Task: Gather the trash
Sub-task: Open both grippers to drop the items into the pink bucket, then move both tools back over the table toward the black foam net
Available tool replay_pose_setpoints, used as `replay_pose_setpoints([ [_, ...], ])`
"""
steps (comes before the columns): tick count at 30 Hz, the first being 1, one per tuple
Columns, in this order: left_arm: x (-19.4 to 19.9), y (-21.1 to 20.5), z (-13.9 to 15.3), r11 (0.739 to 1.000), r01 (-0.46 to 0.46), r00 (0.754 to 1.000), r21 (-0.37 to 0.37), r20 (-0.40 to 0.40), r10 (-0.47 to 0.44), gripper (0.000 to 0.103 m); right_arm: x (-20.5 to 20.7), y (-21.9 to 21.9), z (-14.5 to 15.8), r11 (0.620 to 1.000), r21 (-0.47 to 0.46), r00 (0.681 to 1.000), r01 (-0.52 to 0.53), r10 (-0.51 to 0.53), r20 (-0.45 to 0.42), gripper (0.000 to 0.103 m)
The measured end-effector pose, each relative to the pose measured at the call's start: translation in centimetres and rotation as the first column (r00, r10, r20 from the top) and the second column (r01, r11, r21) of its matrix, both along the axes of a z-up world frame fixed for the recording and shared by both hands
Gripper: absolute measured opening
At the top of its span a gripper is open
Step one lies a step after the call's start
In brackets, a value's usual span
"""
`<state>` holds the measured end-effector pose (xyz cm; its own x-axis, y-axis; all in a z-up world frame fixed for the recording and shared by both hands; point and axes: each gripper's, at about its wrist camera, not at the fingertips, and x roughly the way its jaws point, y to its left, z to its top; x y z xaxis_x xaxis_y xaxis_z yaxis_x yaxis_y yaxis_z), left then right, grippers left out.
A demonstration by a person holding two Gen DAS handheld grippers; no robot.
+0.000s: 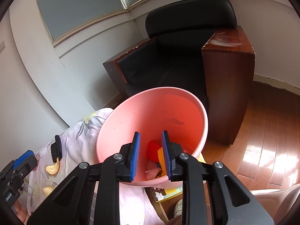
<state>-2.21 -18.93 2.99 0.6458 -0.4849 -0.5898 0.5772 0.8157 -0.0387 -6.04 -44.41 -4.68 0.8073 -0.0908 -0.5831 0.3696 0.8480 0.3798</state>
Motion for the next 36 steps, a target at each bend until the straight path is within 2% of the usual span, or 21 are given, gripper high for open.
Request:
replay_pose_setpoints([
  [10,0.3,7.2,0.8,0.986,-0.168,0.986,-0.018,0.002,0.168,0.041,-1.4,2.6,2.4,0.999,-0.041,0.996,-0.027,0.030,0.082,0.024],
  [22,0.4,15.7,-0.7,0.936,-0.353,0.935,-0.001,-0.025,0.352,0.041,0.8,8.4,2.8,0.983,-0.067,0.980,-0.172,0.178,0.086,0.024],
  [29,1.8,16.9,-2.6,0.924,-0.381,0.922,-0.003,-0.070,0.380,0.041,2.2,11.6,2.0,0.965,-0.057,0.965,-0.255,0.257,0.043,0.024],
  [36,4.9,15.7,-5.0,0.930,-0.366,0.924,-0.004,-0.114,0.364,0.041,3.7,13.7,0.7,0.951,-0.060,0.953,-0.303,0.303,-0.006,0.024],
])
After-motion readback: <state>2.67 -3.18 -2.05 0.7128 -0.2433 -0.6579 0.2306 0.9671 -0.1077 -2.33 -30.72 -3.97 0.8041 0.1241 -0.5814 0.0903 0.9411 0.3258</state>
